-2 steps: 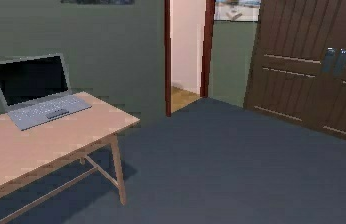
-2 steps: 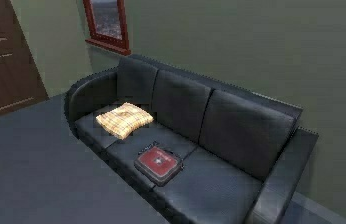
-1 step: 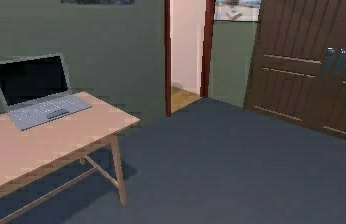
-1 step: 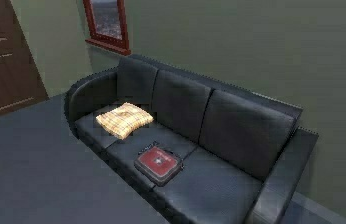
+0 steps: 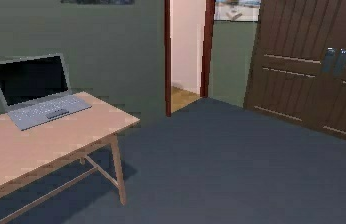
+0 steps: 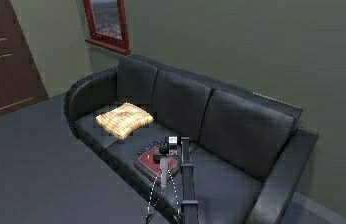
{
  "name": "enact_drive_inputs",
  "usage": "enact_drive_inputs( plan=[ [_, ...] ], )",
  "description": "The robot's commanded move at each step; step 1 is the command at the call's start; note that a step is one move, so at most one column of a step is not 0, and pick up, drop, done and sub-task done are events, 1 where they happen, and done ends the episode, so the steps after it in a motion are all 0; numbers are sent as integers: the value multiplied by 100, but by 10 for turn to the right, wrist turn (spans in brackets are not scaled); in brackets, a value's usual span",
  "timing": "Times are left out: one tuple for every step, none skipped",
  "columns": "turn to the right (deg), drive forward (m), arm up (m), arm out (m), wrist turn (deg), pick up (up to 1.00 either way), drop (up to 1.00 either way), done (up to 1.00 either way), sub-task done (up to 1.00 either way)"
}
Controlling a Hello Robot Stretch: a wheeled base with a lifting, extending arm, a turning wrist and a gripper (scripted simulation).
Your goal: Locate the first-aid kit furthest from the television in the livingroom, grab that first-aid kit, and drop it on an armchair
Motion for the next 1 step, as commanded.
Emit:
enact_drive_inputs(
  plan=[
    [0, 0, 0, 0, 450, 0, 0, 0, 0]
  ],
)
